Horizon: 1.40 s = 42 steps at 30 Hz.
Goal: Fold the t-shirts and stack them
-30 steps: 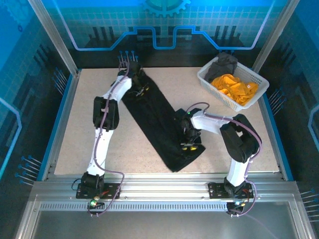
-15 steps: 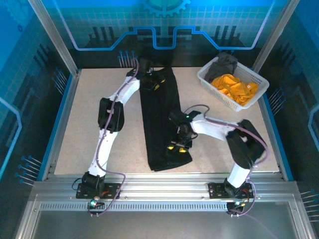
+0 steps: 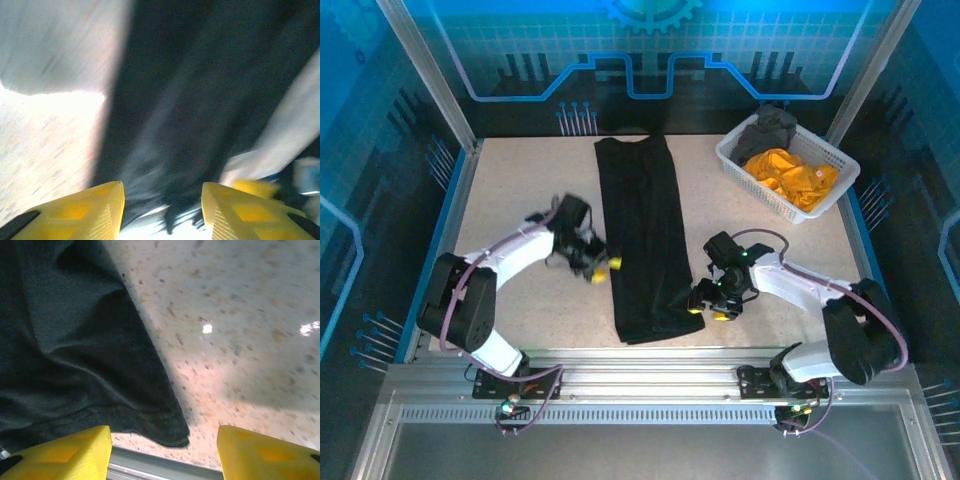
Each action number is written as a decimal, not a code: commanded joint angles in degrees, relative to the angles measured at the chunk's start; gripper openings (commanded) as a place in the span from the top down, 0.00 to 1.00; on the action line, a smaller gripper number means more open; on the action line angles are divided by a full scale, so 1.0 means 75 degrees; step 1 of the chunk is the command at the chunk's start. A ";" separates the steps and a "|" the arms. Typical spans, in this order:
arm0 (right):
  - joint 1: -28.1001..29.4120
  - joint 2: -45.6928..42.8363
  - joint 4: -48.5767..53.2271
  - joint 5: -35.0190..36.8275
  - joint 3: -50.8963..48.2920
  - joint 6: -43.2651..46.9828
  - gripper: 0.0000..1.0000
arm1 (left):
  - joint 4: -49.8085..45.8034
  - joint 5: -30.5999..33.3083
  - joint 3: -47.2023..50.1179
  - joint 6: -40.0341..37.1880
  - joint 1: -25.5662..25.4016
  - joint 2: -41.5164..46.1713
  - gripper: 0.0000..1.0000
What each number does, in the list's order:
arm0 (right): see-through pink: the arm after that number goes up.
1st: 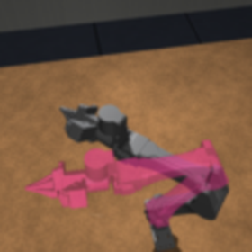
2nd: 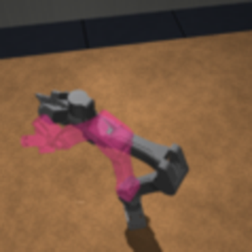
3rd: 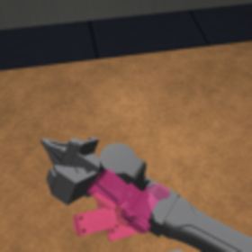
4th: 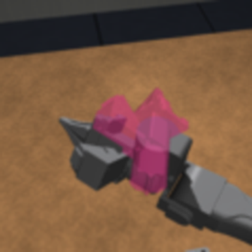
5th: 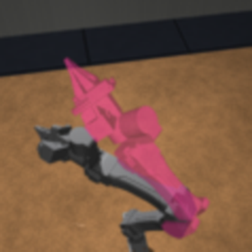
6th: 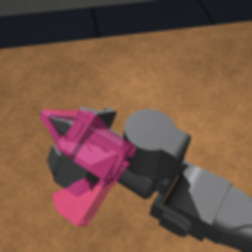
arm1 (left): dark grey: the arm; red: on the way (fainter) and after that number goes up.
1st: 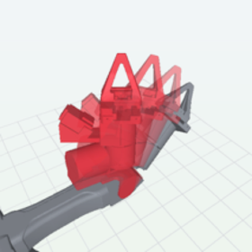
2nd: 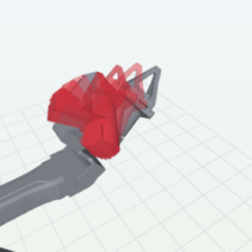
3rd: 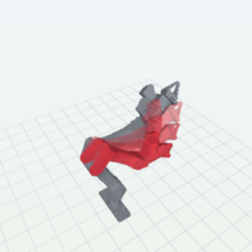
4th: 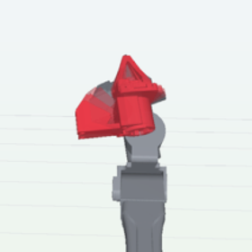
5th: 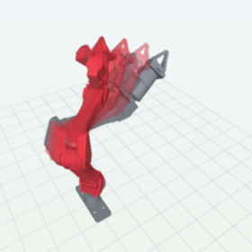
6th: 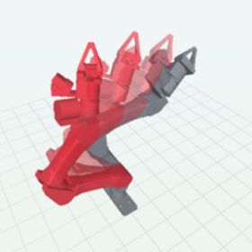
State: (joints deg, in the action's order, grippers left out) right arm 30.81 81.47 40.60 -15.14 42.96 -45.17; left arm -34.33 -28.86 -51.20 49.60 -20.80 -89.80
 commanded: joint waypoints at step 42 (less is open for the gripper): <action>0.0153 -0.0480 0.0393 -0.0180 0.2184 -0.2548 1.00 | 0.1621 0.0198 0.0990 0.2873 -0.0305 0.2752 1.00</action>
State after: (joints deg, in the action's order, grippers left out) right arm 34.59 74.70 41.65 -18.02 52.31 -64.69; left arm -25.82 -28.16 -39.90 69.60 -26.41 -67.70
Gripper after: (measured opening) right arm 0.064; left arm 0.053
